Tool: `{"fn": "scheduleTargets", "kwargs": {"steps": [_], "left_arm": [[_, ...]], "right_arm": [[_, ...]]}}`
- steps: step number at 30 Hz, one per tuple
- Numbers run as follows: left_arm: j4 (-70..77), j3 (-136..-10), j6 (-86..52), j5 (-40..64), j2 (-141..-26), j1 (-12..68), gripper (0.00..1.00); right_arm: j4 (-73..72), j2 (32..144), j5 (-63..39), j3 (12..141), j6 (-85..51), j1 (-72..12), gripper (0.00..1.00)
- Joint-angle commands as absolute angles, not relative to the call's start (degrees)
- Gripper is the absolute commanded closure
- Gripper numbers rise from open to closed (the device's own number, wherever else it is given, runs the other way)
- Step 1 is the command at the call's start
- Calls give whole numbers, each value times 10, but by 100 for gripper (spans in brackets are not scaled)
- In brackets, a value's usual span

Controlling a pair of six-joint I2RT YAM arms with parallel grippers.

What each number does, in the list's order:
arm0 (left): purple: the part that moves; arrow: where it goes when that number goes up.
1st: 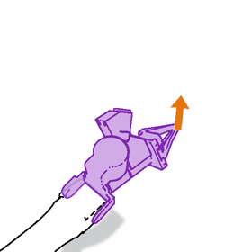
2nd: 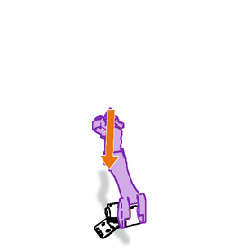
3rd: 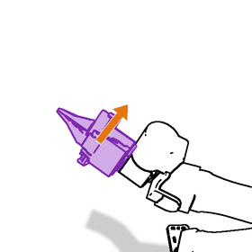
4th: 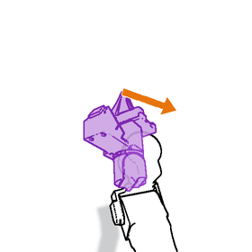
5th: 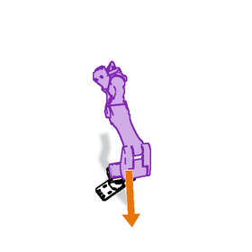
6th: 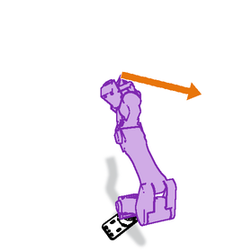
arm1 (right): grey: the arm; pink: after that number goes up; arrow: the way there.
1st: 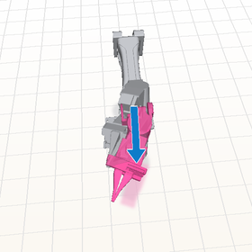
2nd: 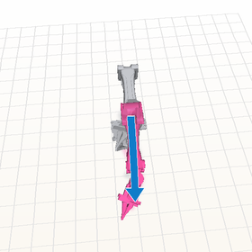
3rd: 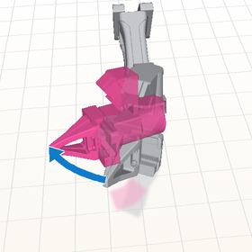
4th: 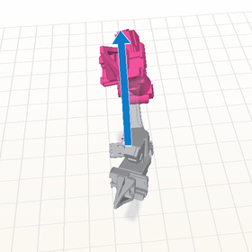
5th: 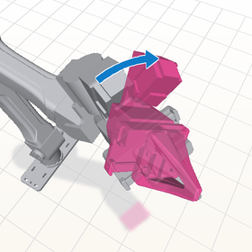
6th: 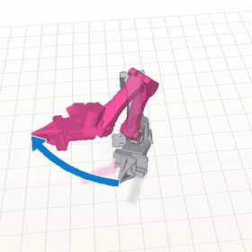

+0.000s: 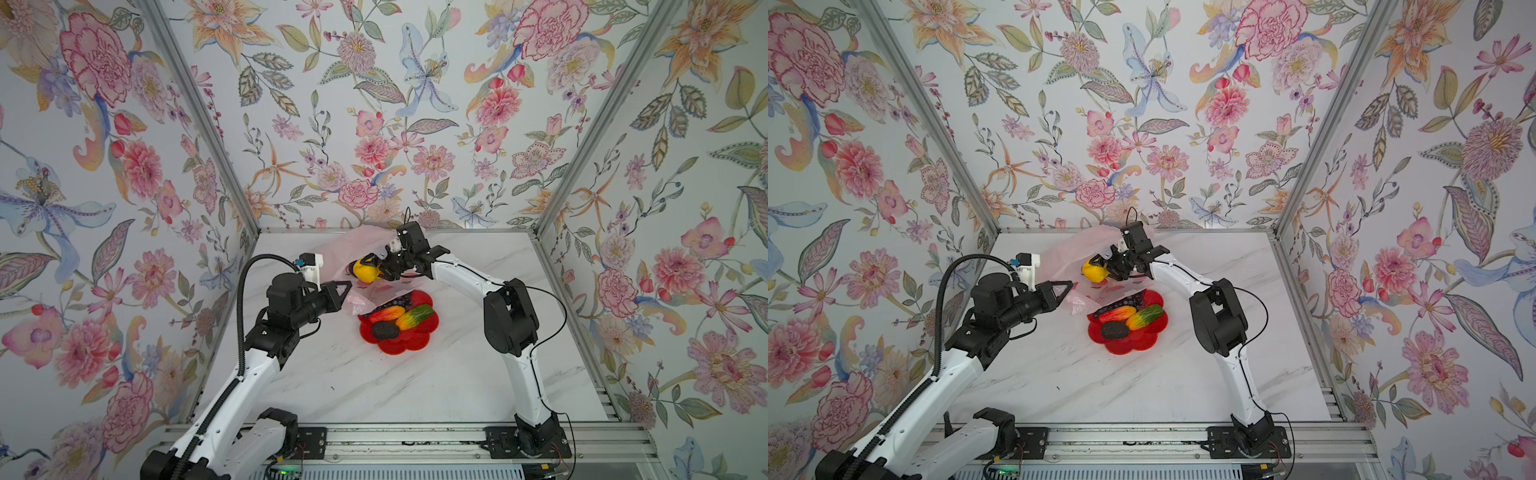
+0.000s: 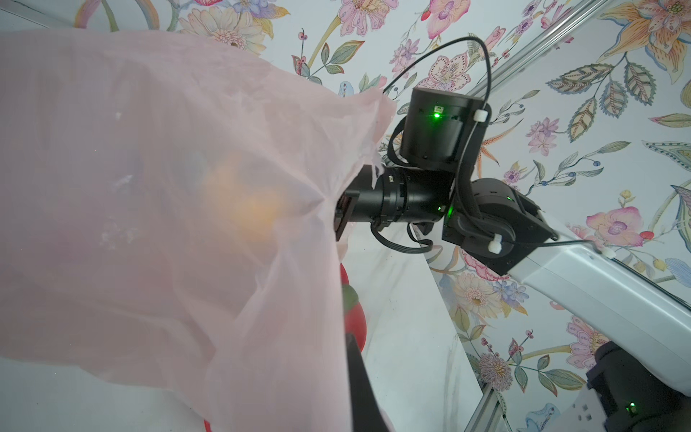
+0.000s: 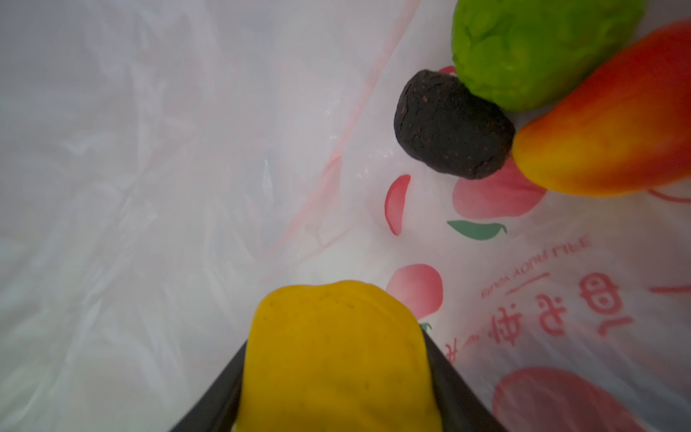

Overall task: Place the fruits into the plastic bag
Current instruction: Place the fruit in the plastic bag.

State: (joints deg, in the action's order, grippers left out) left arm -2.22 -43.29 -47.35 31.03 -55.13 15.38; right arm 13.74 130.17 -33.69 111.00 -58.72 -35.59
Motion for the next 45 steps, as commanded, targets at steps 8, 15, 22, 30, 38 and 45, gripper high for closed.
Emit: {"fn": "scheduleTargets", "kwargs": {"steps": [8, 15, 22, 30, 38, 45], "left_arm": [[-55, -434, -461, 296, -520, 148, 100], [-67, -425, -462, 286, -505, 142, 100], [-58, -429, -458, 295, -522, 136, 100], [-51, -430, -458, 298, -530, 135, 100], [-66, -425, -456, 286, -521, 133, 100], [-67, -421, -459, 273, -519, 132, 100]], "right_arm": [[211, 1446, -348, 1319, -568, -352, 37], [211, 1522, -376, 1435, -594, -354, 0], [206, 1505, -378, 1419, -581, -355, 1], [206, 1481, -379, 1394, -570, -356, 1], [232, 1446, -429, 1382, -545, -359, 1], [350, 1385, -459, 1356, -447, -355, 1]]}}
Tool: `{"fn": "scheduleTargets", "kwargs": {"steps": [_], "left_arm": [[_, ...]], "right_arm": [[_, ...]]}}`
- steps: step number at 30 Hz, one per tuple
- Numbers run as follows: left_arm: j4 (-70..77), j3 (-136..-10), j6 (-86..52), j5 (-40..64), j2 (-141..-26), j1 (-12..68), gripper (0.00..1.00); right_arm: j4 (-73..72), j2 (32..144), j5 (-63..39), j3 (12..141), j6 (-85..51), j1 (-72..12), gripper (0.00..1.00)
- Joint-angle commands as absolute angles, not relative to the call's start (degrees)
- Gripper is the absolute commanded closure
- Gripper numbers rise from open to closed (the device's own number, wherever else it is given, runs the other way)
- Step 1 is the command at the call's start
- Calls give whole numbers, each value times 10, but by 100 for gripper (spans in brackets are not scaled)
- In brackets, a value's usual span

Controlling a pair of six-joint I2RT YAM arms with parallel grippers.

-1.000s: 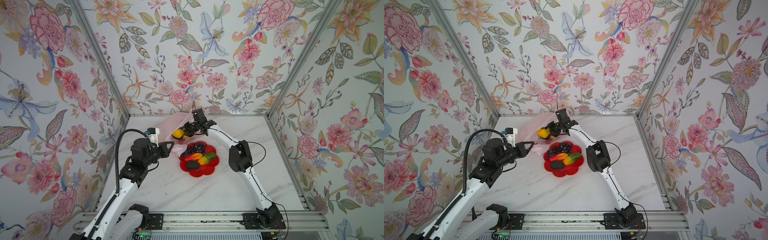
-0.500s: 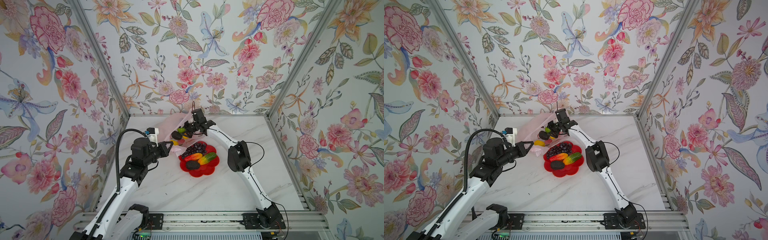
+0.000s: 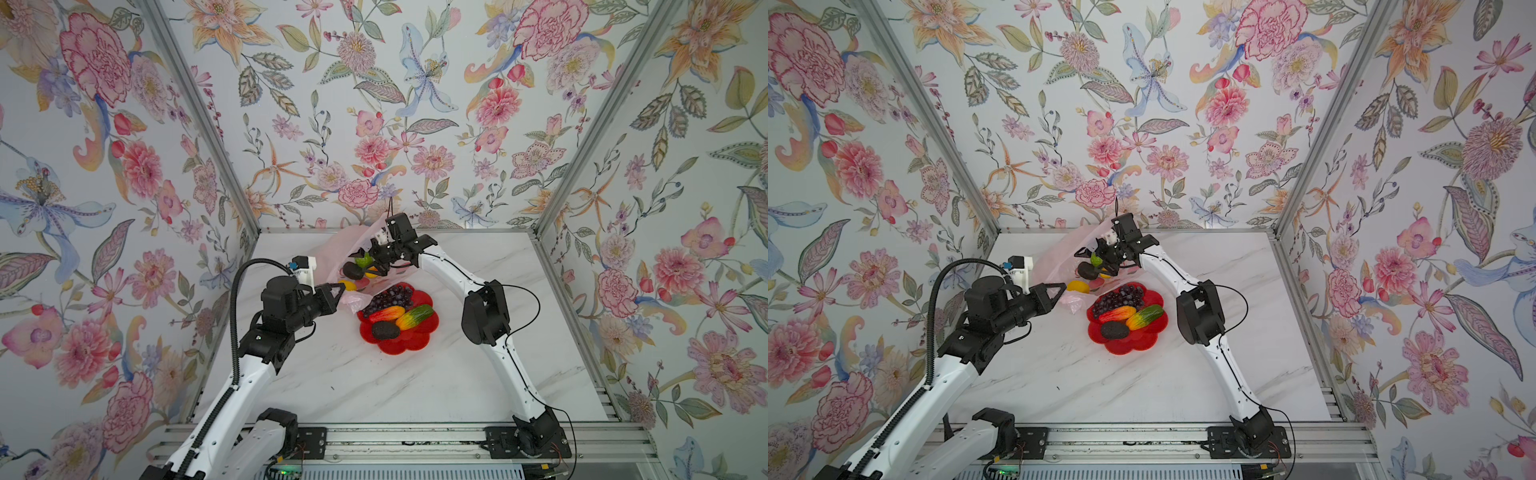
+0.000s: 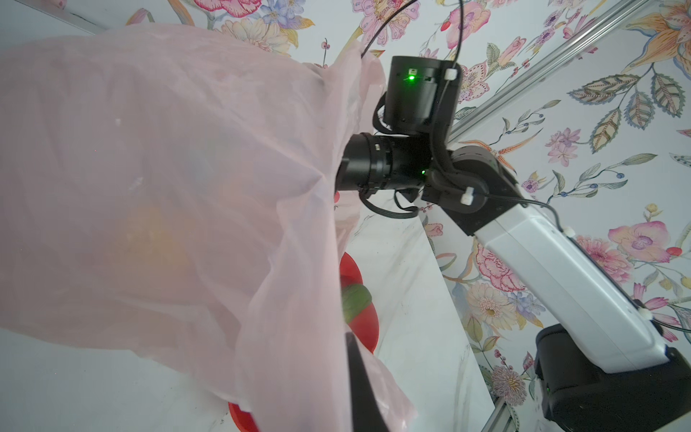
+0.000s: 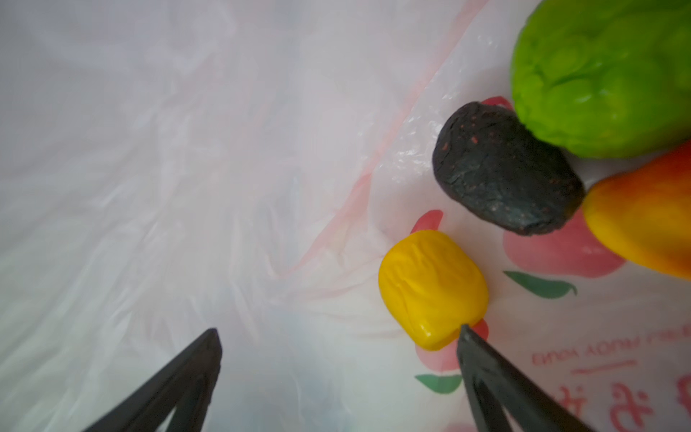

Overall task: Place the fruits into the plastic bag
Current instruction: Place the fruit in the plastic bag.

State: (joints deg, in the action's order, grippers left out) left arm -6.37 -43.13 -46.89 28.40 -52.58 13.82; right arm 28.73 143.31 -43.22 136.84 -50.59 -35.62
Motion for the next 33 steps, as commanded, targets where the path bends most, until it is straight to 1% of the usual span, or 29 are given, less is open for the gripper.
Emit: {"fn": "scheduleTargets", "kwargs": {"steps": [1, 9, 12, 15, 22, 25, 29, 33], "left_arm": [[-65, -421, -459, 272, -520, 130, 100], [-62, -425, -458, 262, -534, 131, 100], [-64, -426, -458, 253, -538, 131, 100], [-60, -427, -460, 249, -544, 131, 100], [-56, -431, -458, 241, -556, 130, 100], [-57, -429, -458, 235, -558, 130, 100], [-56, -430, -459, 231, -558, 130, 100], [-59, -432, -457, 228, -558, 130, 100]], "right_arm": [[363, 1379, -469, 1352, -438, -353, 1], [452, 1343, -569, 1348, -381, -348, 1], [500, 1322, -575, 1347, -341, -349, 1], [549, 1290, -558, 1335, -298, -350, 1], [562, 1186, -558, 1215, -242, -353, 1], [581, 1150, -560, 1183, -210, -355, 1], [600, 1089, -501, 1138, -177, -356, 1], [606, 1025, -377, 1078, -141, -366, 1]]}}
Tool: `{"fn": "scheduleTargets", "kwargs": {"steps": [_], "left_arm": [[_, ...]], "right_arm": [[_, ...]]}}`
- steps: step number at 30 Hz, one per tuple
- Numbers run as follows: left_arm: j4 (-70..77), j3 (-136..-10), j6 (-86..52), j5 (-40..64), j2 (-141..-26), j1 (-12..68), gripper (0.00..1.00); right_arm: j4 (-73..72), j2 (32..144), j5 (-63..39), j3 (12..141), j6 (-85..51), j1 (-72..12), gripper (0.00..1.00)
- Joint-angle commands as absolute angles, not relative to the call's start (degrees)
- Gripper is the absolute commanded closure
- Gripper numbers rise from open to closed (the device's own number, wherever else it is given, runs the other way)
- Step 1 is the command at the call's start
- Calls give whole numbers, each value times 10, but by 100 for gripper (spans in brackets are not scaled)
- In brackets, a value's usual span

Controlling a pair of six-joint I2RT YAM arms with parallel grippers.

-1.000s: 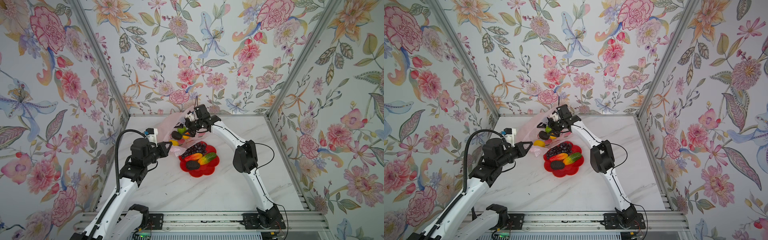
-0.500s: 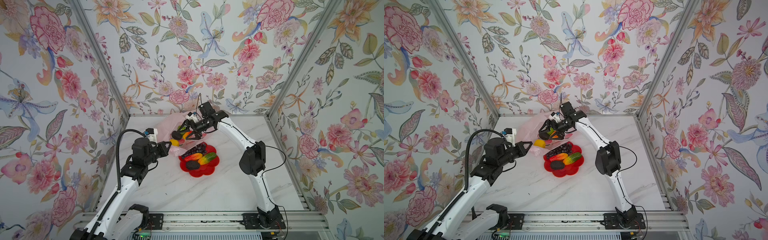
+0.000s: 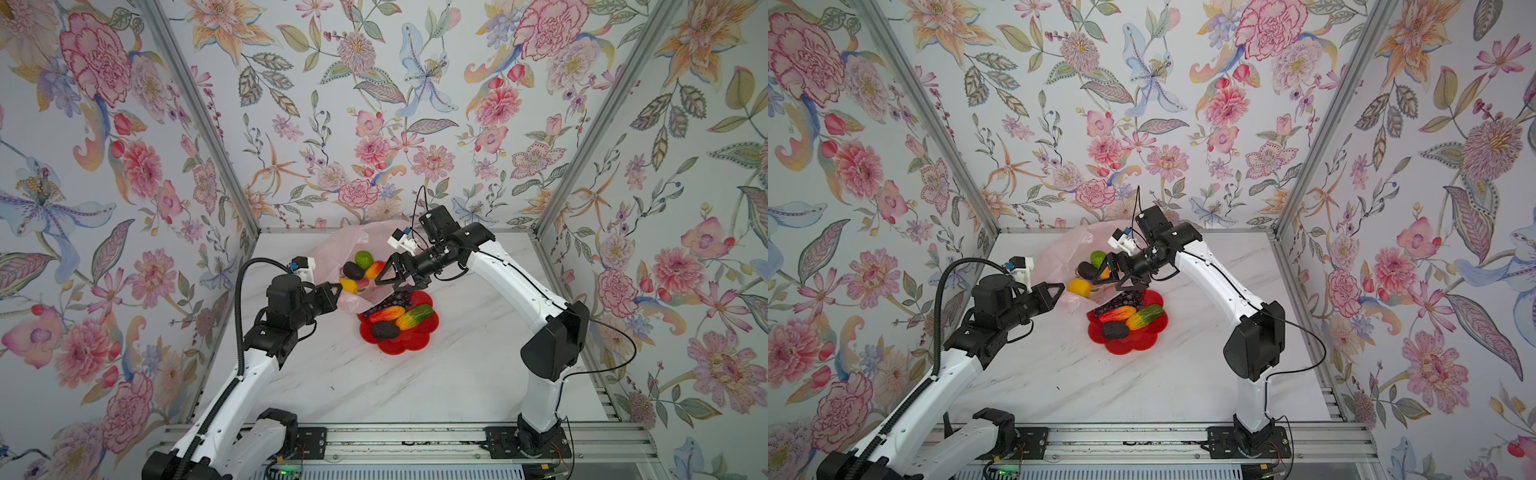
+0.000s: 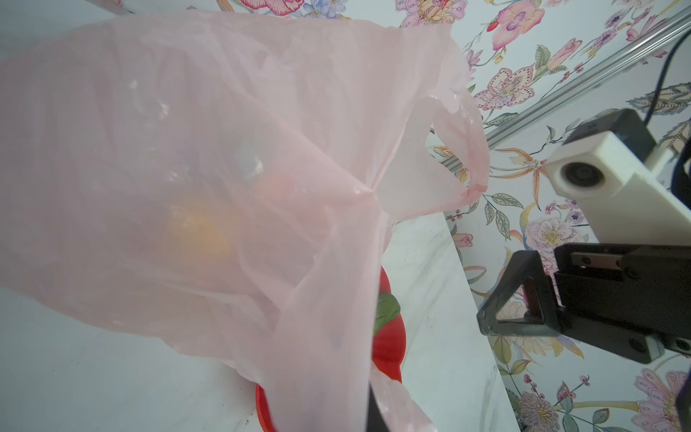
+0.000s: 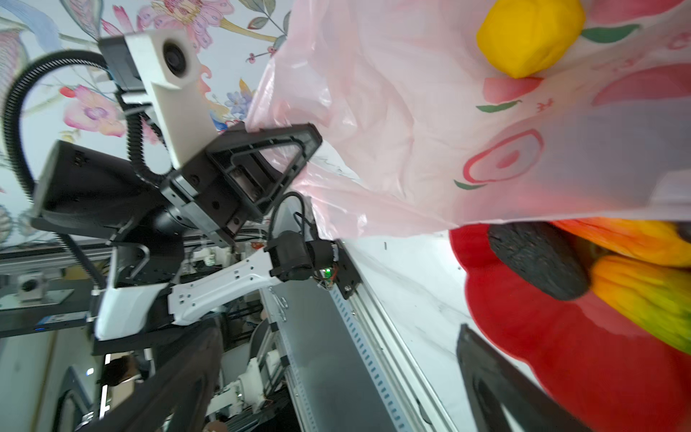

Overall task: Place the fruits into the plastic bag
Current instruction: Place the fruit in the plastic bag, then pick up the fruit from the plate.

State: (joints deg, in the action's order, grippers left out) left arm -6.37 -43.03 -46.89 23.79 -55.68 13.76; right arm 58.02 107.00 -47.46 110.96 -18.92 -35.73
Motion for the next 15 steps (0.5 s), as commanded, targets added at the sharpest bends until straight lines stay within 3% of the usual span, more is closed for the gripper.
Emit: {"fn": "scheduleTargets", "kwargs": {"steps": [1, 7, 15], "left_arm": [[-60, -433, -456, 227, -557, 130, 100], [-63, -435, -452, 225, -557, 130, 100], [-69, -435, -449, 230, -550, 129, 100]], "right_arm": [[606, 1011, -339, 1058, -130, -367, 1], [604, 969, -167, 950, -135, -418, 1], [587, 979, -49, 905, -114, -424, 1]]}}
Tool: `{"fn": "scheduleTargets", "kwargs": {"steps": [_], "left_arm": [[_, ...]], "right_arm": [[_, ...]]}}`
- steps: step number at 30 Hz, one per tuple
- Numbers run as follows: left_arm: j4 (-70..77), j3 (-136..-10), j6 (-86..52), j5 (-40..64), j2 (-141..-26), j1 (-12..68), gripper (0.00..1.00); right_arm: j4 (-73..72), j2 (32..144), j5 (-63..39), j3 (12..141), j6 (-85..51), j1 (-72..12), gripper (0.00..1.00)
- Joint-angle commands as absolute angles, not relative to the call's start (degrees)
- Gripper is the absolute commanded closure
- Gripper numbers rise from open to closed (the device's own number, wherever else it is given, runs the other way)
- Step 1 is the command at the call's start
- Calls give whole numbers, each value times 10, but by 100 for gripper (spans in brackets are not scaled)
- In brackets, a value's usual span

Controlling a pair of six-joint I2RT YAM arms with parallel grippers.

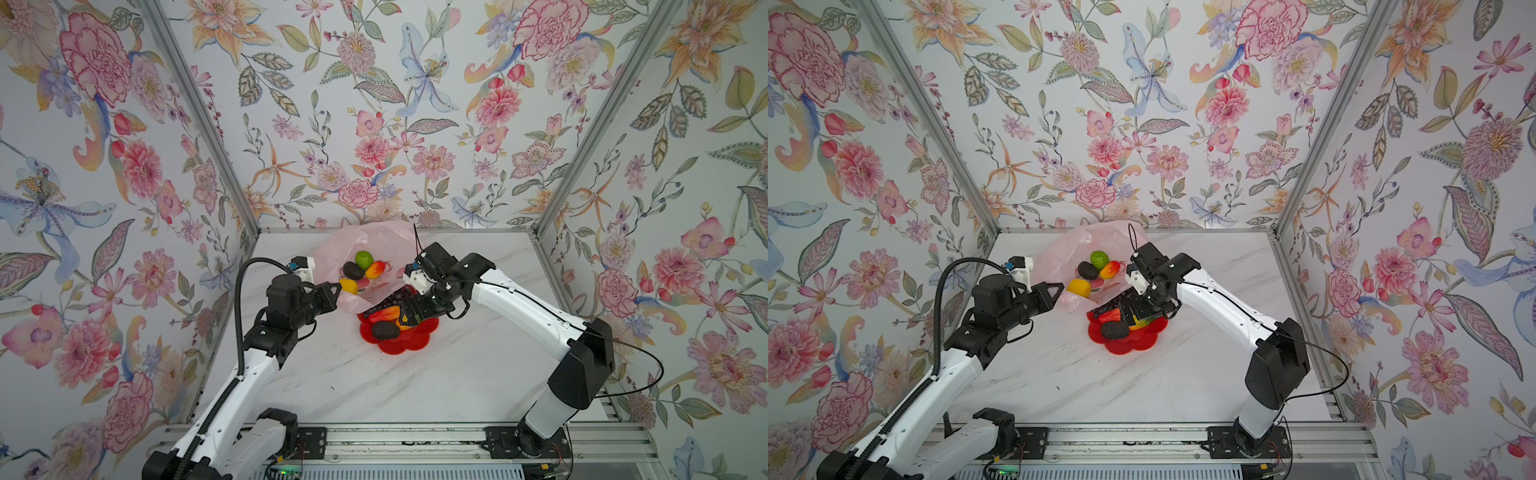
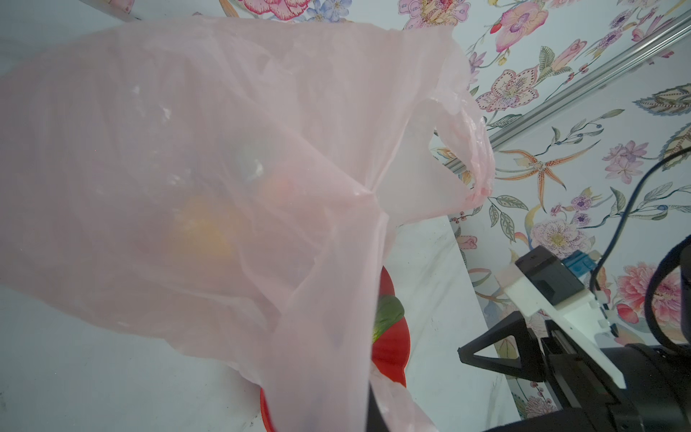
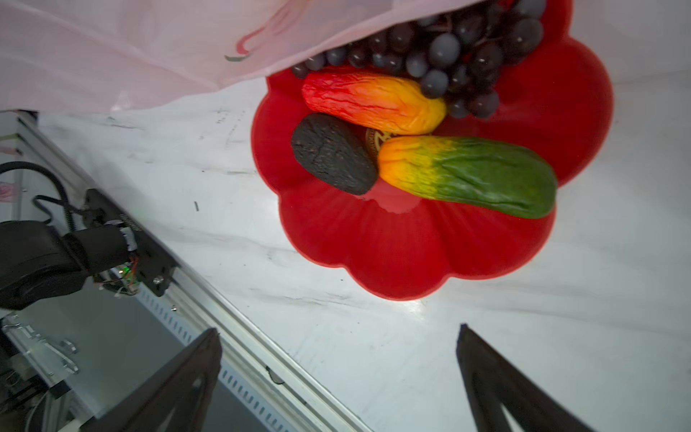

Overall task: Place the fruits into the plastic bag
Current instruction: Pick up the fruit from the plate.

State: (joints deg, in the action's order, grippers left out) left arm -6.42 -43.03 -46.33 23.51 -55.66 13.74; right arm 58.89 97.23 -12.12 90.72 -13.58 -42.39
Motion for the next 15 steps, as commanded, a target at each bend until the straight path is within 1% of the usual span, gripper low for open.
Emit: {"fn": "scheduleTargets", "kwargs": {"steps": [1, 4, 6, 11, 13, 15], "left_arm": [[-70, -434, -448, 230, -548, 128, 100], [-66, -430, -452, 233, -544, 128, 100], [-64, -428, -455, 239, -544, 127, 100], [-74, -432, -450, 245, -542, 128, 100], [-76, -432, -451, 246, -538, 125, 100], [-78, -432, -451, 248, -535, 125, 100]], "right_arm": [[586, 985, -41, 905, -103, -424, 1], [554, 993, -14, 893, -24, -433, 1], [502, 978, -6, 855, 60, -446, 1], [367, 924, -95, 732, 289, -445, 1], [350, 922, -122, 713, 365, -437, 1], [357, 939, -122, 722, 409, -429, 1]]}}
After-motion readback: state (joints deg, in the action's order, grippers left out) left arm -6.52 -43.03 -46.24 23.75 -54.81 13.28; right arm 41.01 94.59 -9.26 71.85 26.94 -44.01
